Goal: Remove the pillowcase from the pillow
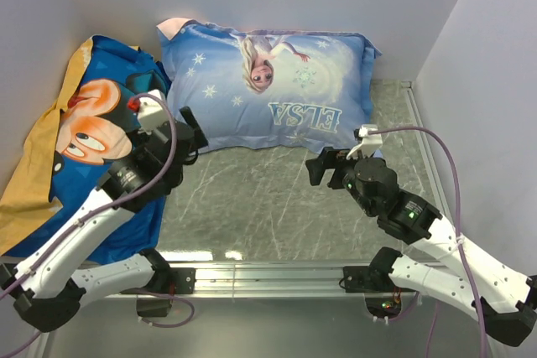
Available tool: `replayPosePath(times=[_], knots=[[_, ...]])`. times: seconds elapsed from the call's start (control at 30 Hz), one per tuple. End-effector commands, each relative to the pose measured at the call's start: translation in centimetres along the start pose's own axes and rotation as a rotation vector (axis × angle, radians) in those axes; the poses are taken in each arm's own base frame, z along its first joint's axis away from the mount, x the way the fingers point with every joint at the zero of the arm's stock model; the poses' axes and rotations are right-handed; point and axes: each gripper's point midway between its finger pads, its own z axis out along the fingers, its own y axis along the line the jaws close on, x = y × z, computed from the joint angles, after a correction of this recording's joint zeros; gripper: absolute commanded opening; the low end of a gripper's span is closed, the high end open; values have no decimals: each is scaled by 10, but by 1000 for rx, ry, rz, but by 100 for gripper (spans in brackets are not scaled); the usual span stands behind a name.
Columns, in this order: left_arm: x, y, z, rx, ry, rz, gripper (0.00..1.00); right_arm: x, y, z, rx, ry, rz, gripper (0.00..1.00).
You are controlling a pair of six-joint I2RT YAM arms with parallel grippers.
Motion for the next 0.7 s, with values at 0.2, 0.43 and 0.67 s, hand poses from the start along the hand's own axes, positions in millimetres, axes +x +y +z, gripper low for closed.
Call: replayPosePath(times=[0.2,0.43,0.67], knots=[[-31,138,28,-580,-38,80,99,18,28,13,-124,57,38,99],[-36,197,34,-874,18,205,99,27,41,16,-186,96,47,99],[-1,228,86,-897,167,182,99,32,47,15,-223,105,61,99]])
